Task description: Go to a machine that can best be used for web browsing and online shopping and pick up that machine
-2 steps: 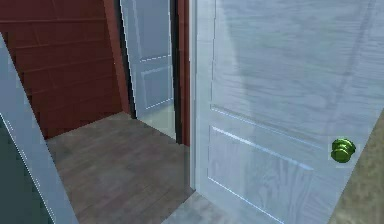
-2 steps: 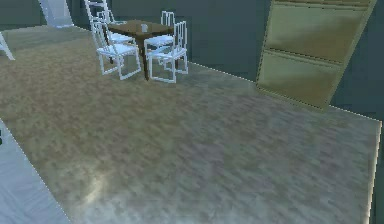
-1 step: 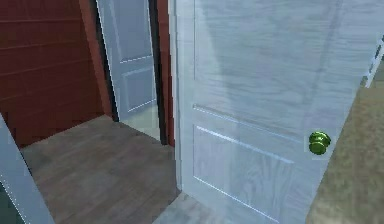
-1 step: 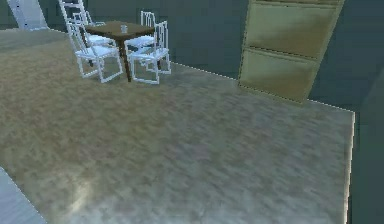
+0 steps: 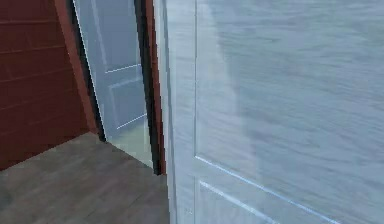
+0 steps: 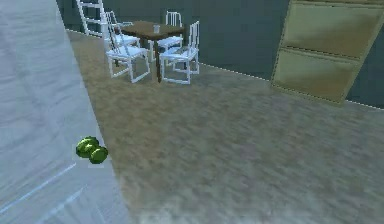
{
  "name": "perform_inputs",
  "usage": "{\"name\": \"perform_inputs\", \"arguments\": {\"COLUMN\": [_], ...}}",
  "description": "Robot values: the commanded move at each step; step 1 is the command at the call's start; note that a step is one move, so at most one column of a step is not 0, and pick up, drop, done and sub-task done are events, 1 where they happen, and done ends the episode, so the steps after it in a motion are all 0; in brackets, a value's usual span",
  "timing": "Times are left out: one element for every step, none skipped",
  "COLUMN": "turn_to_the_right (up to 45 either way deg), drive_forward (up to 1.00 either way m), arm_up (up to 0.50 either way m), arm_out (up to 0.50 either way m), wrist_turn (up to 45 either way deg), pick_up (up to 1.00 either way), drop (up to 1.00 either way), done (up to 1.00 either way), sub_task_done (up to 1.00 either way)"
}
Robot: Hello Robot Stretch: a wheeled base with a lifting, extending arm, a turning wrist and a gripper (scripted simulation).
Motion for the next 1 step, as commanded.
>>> {"name": "perform_inputs", "arguments": {"turn_to_the_right": [-39.0], "drive_forward": [0.0], "arm_up": [0.0], "arm_out": [0.0], "wrist_turn": [0.0], "pick_up": [0.0], "drop": [0.0], "done": [0.0], "sub_task_done": [0.0]}}
